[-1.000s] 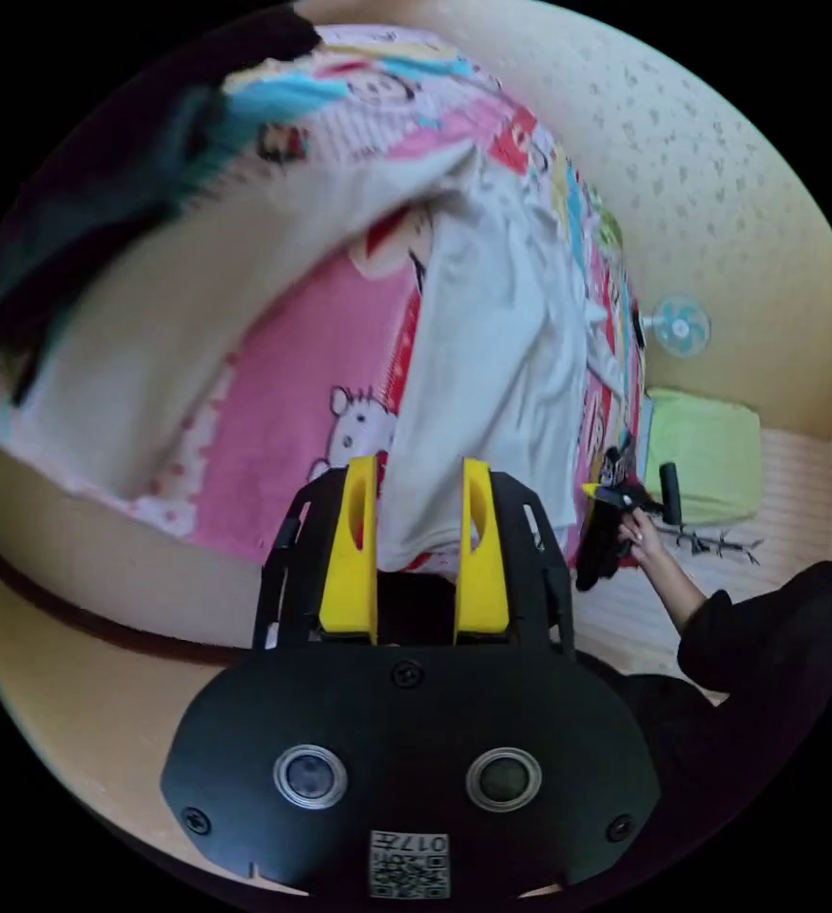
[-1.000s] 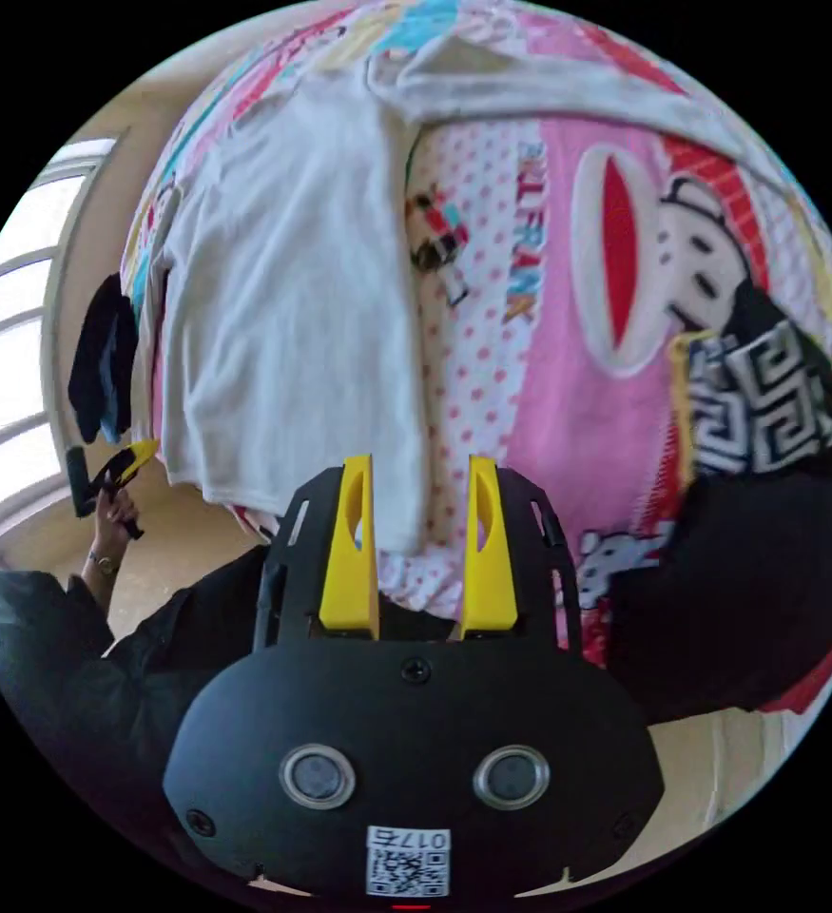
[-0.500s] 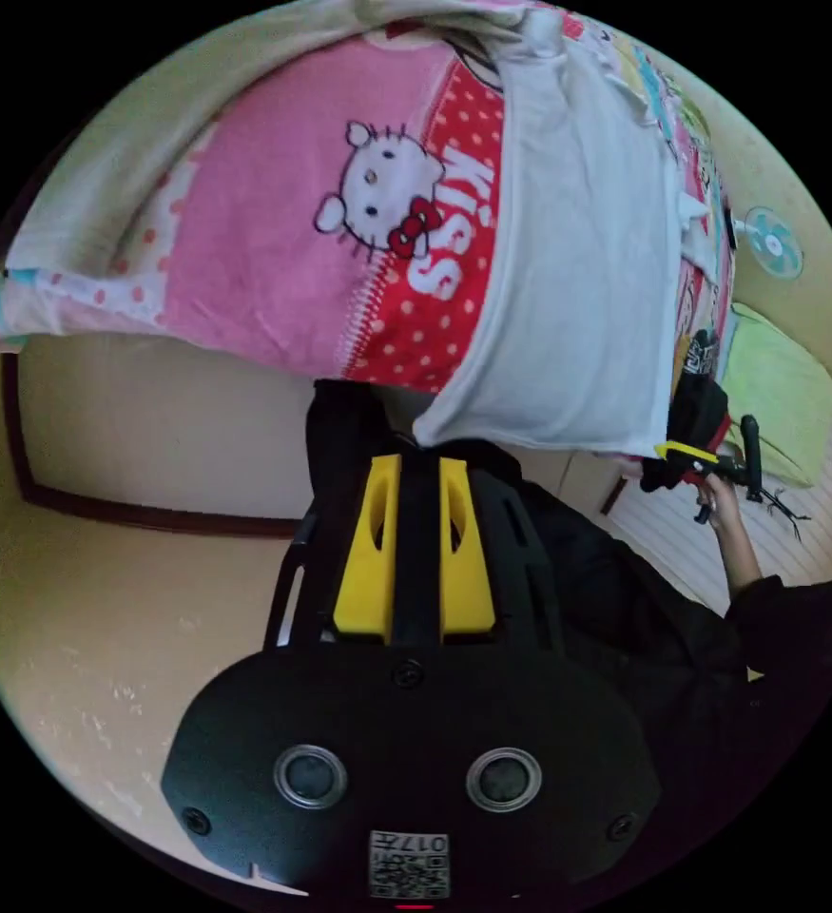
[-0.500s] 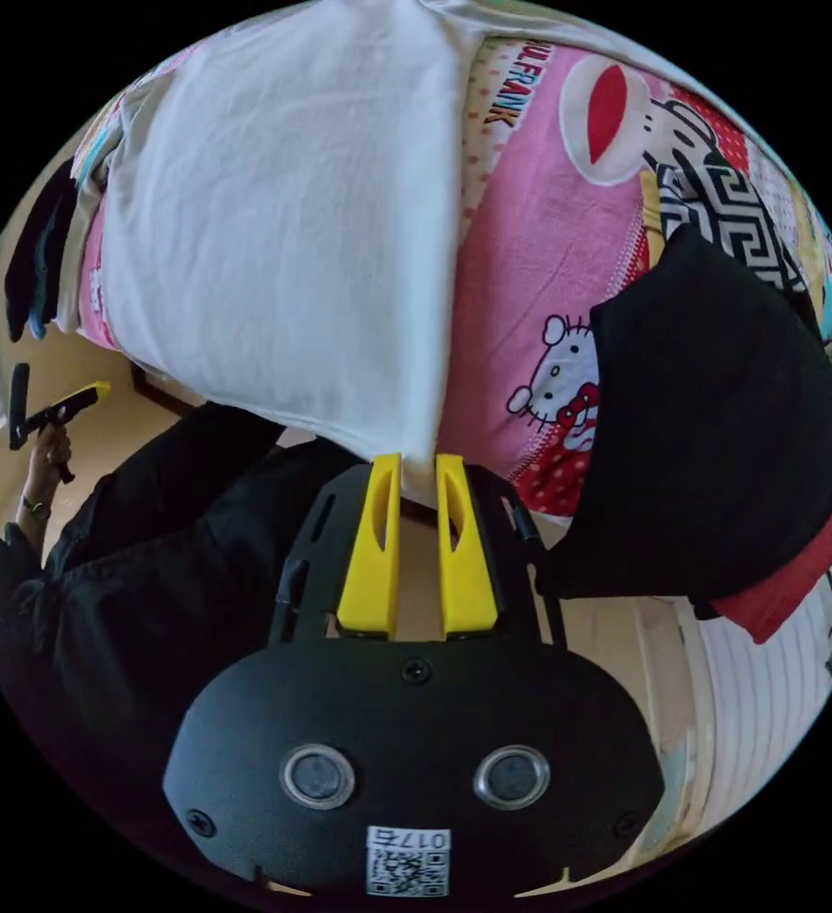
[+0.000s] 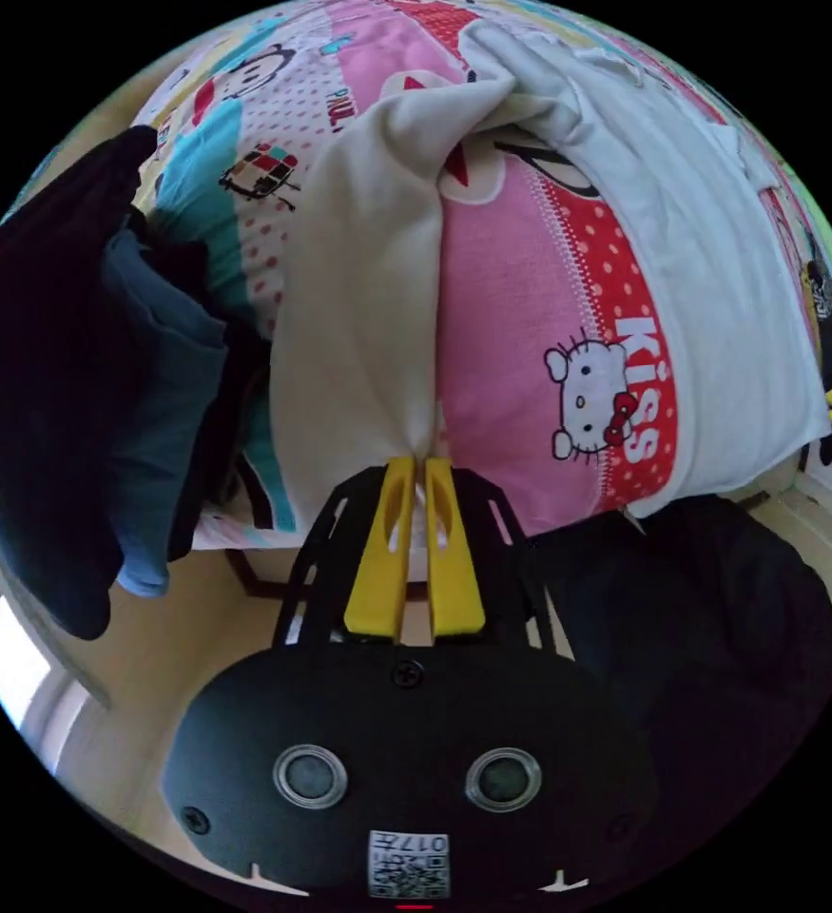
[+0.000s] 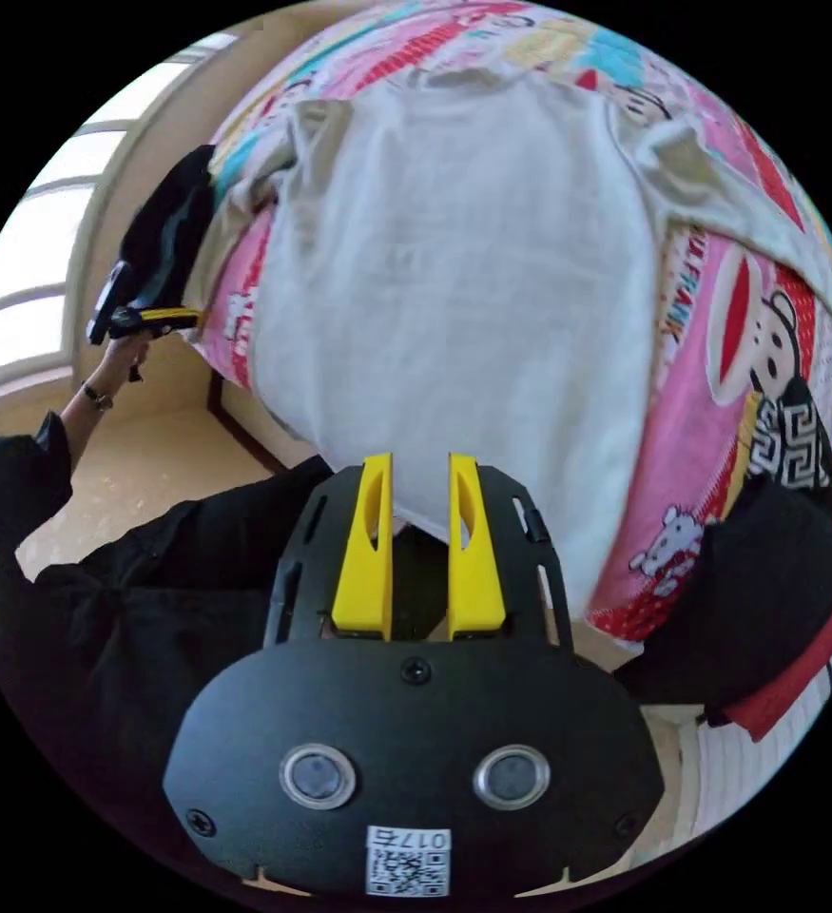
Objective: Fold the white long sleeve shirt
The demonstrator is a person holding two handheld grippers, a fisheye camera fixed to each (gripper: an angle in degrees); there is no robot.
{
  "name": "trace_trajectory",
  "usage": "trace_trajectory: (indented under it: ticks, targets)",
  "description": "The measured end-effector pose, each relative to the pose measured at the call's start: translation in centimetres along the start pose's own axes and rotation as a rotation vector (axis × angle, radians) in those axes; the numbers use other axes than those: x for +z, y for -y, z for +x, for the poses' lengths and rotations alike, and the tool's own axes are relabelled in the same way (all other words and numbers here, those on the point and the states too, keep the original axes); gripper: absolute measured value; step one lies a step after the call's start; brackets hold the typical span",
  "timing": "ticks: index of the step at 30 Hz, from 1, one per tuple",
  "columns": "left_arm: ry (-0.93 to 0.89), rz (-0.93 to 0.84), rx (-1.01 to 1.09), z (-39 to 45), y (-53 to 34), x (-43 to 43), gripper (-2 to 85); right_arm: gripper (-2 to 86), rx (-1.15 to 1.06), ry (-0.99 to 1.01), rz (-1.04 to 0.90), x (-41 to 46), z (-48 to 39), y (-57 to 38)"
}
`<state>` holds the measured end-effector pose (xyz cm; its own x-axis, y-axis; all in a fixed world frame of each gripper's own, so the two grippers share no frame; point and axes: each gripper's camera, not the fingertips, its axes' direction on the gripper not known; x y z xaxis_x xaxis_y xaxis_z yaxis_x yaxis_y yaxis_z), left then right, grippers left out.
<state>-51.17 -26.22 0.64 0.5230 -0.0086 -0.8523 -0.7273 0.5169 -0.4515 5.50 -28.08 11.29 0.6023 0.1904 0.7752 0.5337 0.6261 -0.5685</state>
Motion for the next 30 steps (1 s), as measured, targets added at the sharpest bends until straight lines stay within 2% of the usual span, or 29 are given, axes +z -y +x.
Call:
trace_trajectory:
  ticks: [1,2,4,6,8,12,15,16,18,20,24,25,27,29,30]
  targets:
    - [-0.185,0.050,-0.020,-1.4,-1.1,-2.8,1.1,9.6,-0.083,0.027,0.048,-0.7,-2.2,0.9]
    - [-0.294,0.079,-0.033,-2.2,-1.7,-4.2,0.9,10.2,-0.179,0.011,0.069,-1.1,-5.0,1.9]
    - [-0.716,0.209,-0.102,-5.3,-4.2,-9.6,0.5,11.9,-0.314,-0.031,0.121,-1.5,-9.5,3.2]
    - [-0.937,0.327,-0.105,-6.8,-6.0,-13.1,0.3,13.4,-0.438,0.004,0.211,-2.5,-13.8,4.2]
    - [-1.056,0.393,-0.112,-7.6,-7.1,-15.7,0.2,15.3,-0.579,0.035,0.351,-4.1,-19.2,5.2]
    - [-1.223,0.447,-0.106,-8.2,-7.8,-18.4,0.5,16.7,-0.648,-0.037,0.650,-7.4,-24.9,6.9]
    - [-1.174,0.487,-0.138,-9.2,-7.8,-19.5,2.8,9.6,-0.685,-0.001,0.796,-10.6,-26.1,9.6]
    - [-1.141,0.547,-0.157,-10.0,-8.0,-20.1,5.1,6.6,-0.713,0.031,0.819,-12.1,-25.7,11.0]
    - [-1.104,0.657,-0.184,-11.1,-8.7,-20.8,9.8,6.0,-0.669,0.064,0.852,-14.8,-23.6,13.3]
    - [-1.058,0.705,-0.200,-11.3,-8.8,-20.5,10.8,6.0,-0.557,0.099,0.923,-18.8,-17.8,15.5]
    - [-0.937,0.589,-0.242,-8.2,-6.0,-15.4,11.8,6.8,-0.304,0.075,1.000,-22.5,-4.7,16.6]
    - [-0.839,0.560,-0.254,-6.8,-5.1,-13.7,13.0,7.2,-0.223,0.025,0.985,-22.5,-0.1,16.8]
    - [-0.683,0.504,-0.253,-4.4,-3.3,-10.8,13.8,8.3,-0.054,-0.093,0.822,-21.1,6.7,17.9]
    - [-0.665,0.416,-0.248,-2.0,-0.9,-6.8,14.9,11.8,0.191,-0.207,0.561,-18.6,14.6,17.4]
    - [-0.692,0.358,-0.246,-0.5,0.6,-4.0,14.7,12.9,0.241,-0.223,0.516,-18.2,16.0,16.6]
